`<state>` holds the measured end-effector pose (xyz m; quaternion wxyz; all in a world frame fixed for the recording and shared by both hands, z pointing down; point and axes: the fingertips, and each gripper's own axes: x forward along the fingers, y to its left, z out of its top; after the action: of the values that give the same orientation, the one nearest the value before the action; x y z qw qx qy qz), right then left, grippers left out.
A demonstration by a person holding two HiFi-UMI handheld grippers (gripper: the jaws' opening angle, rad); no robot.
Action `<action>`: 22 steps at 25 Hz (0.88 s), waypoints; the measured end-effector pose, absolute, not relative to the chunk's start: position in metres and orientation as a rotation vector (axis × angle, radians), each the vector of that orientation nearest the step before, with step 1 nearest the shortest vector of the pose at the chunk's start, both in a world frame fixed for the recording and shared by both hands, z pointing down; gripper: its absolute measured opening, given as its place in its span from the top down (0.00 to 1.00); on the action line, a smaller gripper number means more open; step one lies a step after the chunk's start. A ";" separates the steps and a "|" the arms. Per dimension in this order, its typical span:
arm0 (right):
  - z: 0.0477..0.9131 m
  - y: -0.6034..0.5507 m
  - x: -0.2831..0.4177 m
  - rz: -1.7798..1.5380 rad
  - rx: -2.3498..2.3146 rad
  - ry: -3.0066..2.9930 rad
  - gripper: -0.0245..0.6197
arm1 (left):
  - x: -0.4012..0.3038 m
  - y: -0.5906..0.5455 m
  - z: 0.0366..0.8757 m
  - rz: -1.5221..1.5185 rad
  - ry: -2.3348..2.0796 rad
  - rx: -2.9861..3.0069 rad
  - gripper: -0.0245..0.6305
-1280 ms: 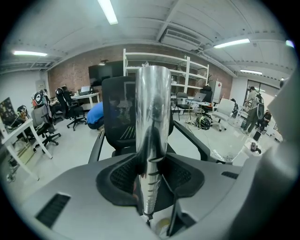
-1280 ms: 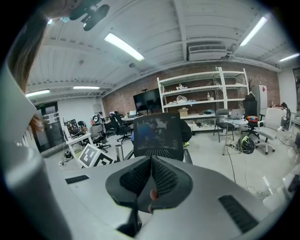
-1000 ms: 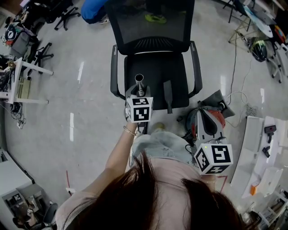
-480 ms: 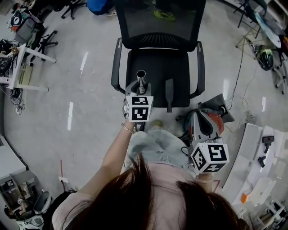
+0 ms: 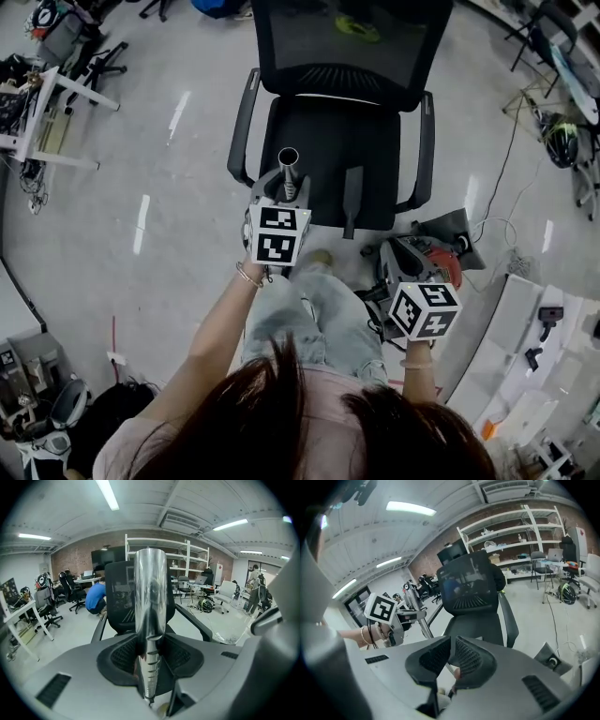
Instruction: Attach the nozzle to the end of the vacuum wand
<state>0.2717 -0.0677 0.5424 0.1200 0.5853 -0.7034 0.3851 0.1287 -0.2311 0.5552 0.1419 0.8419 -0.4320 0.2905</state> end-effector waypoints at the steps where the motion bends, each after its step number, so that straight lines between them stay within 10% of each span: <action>1: 0.555 -0.069 0.272 1.158 1.688 -2.045 0.92 | 0.128 -0.231 0.555 0.838 -1.243 2.431 0.72; 22: 0.773 -0.087 0.264 1.560 1.474 -1.847 0.92 | 0.109 -0.248 0.567 0.771 -1.215 2.470 0.72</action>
<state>0.2643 -0.0871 0.7727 0.1546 0.5142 -0.6444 0.5444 0.1094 -0.2484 0.5671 0.1409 0.8553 -0.4209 0.2671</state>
